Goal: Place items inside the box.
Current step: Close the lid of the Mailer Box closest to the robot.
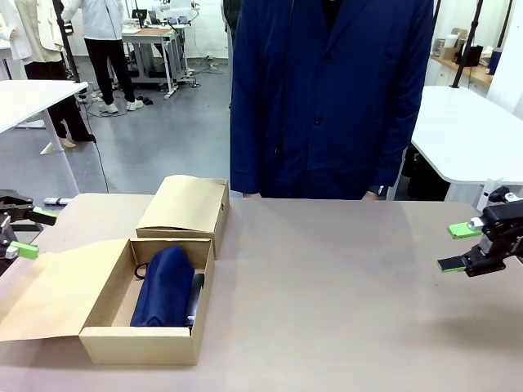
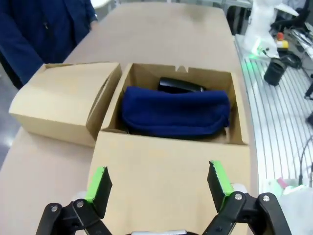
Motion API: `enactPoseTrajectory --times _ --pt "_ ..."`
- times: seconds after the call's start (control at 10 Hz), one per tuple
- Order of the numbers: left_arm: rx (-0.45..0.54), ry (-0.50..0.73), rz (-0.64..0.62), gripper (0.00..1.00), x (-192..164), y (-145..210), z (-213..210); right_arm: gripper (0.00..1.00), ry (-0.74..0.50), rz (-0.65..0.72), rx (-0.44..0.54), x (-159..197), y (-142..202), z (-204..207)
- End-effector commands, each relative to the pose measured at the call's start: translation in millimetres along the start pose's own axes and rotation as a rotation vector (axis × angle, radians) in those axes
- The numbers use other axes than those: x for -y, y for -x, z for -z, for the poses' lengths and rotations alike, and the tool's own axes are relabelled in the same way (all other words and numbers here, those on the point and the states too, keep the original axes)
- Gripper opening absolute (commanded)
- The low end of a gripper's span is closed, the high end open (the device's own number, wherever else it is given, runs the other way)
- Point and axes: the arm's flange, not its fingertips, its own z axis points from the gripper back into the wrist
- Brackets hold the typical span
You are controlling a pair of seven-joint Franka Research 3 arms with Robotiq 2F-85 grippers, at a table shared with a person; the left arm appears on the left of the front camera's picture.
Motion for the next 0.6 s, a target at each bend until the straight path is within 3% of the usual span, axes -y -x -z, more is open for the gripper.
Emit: enactPoseTrajectory --times 0.0,0.1,0.5 --pt "0.038 0.092 0.128 1.00 -32 52 -22 1.00 -0.006 0.004 0.001 -2 1 -1" --pt "0.041 0.129 0.145 1.00 -39 73 -35 1.00 -0.006 0.004 0.001 -2 1 -1" --pt "0.058 0.046 -0.015 1.00 -53 156 -66 1.00 -0.006 0.004 0.001 -2 1 -1"
